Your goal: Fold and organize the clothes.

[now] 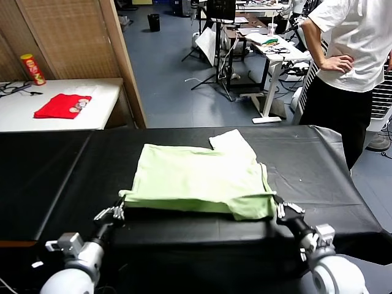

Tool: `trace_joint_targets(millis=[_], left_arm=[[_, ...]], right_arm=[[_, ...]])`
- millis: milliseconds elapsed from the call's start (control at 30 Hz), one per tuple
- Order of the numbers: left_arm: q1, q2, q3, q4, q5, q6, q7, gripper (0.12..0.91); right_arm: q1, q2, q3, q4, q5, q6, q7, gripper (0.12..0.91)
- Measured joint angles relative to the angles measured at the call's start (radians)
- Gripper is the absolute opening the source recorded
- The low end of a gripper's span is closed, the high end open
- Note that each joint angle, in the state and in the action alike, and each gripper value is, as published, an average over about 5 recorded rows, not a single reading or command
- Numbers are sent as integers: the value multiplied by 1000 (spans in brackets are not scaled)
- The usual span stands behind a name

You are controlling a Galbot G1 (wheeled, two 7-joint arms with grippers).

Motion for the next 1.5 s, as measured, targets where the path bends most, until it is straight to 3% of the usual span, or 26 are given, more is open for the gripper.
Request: trace_joint_targets(millis=[100,167,333,400,533,600,733,800,967,1067,1200,1333,1500], left_arm=[[-36,5,11,36,17,0,0,127],[-58,8,18,60,26,3,0,127],[-100,8,26,112,45,20,-4,145],[-105,7,26,125,50,20,-3,208],[-98,8,23,128,57,18,-1,420],[-88,9,19,123,59,17,4,537],[-59,16,5,103,59,16,17,728],[-43,19,-1,93,55,14,19,781],[-20,19,-9,85,45,12,22,797],[-19,15,-8,94,34,11,28,798],[-22,11,-7,110,7,14,31,775],[-24,12,-6,120,-23,19,37,616],[-22,16,-6,125,-31,22,49,348]], right_arm=[[20,7,-9,-22,7,-15,-3,132],[19,7,-7,-20,13,-32,-9,180],[-21,-7,13,41,14,-73,-15,408],[-49,-9,24,78,4,-84,-13,526],[-112,-13,43,141,-23,-93,-15,722],[-139,-13,47,158,-35,-94,-18,776],[-177,-11,44,174,-51,-95,-25,796],[-188,-8,39,178,-57,-96,-28,781],[-197,-5,30,178,-71,-99,-37,694],[-202,-4,26,178,-79,-99,-43,591],[-208,-2,22,178,-83,-98,-46,378],[-214,-1,21,182,-85,-98,-47,211],[-226,-7,26,190,-86,-97,-47,132]])
